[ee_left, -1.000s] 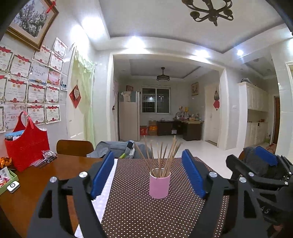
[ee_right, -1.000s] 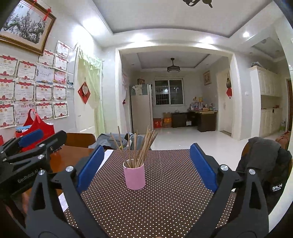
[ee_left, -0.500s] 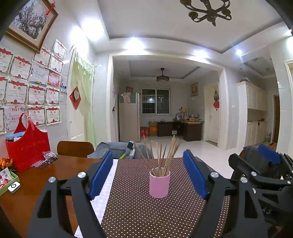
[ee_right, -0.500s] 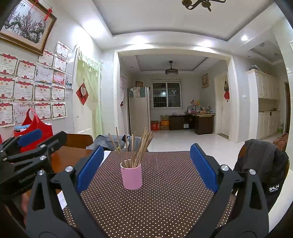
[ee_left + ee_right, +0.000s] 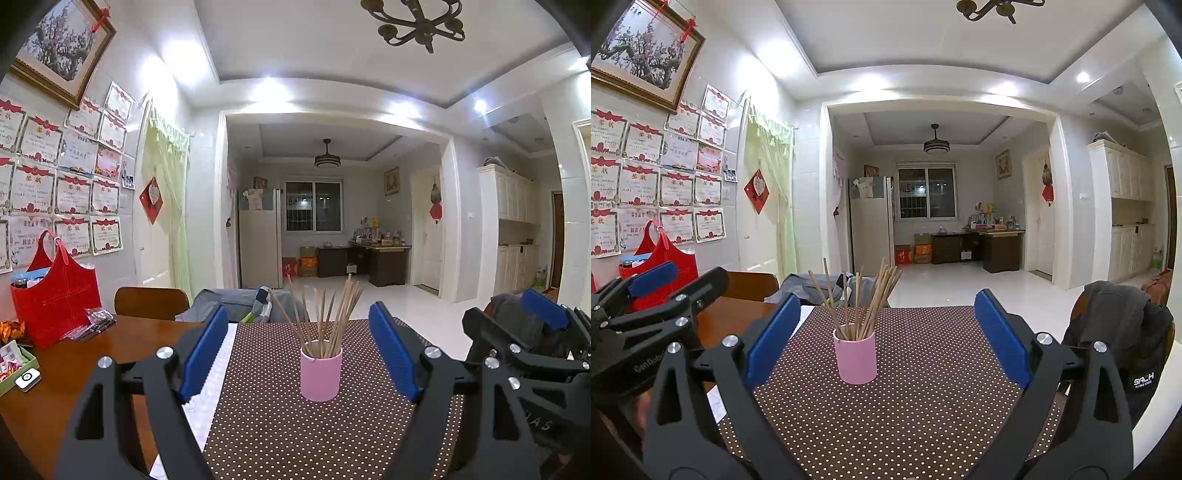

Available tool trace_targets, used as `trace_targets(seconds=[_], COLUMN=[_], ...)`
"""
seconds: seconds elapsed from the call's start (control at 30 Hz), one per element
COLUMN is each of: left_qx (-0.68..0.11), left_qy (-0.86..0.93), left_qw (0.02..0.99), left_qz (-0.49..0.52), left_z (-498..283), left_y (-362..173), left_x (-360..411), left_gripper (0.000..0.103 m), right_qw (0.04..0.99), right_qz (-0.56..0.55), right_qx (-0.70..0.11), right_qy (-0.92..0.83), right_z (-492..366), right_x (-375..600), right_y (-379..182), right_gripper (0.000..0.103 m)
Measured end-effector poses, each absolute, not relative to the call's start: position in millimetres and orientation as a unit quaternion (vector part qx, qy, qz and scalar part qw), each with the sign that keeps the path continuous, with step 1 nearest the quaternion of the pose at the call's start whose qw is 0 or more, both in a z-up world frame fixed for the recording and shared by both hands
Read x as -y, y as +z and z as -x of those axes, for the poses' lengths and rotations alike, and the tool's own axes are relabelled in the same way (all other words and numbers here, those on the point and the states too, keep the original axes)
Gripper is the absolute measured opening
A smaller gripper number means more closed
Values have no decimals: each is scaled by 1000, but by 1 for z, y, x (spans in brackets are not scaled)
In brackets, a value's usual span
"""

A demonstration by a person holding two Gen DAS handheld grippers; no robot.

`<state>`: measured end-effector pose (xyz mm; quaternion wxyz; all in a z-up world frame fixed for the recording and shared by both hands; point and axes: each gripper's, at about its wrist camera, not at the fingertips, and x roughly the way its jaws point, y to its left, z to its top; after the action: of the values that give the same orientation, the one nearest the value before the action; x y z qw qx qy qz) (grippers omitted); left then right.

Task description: Organize utensils

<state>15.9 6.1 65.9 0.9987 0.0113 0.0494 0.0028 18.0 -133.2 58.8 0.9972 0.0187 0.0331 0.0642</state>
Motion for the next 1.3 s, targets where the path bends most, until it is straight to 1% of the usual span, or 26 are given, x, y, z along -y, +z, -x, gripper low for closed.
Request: trace_targets(seconds=[1.3], left_qx=[-47], left_qy=[6], left_qw=[999], left_qz=[-15], left_z=[-17], left_y=[66], left_x=[-6], left_gripper=[77], right_qw=[997], right_qz=[-23], right_qx=[-38], right_qy=[65], right_z=[-18], right_x=[138], right_y=[61], right_gripper=[94])
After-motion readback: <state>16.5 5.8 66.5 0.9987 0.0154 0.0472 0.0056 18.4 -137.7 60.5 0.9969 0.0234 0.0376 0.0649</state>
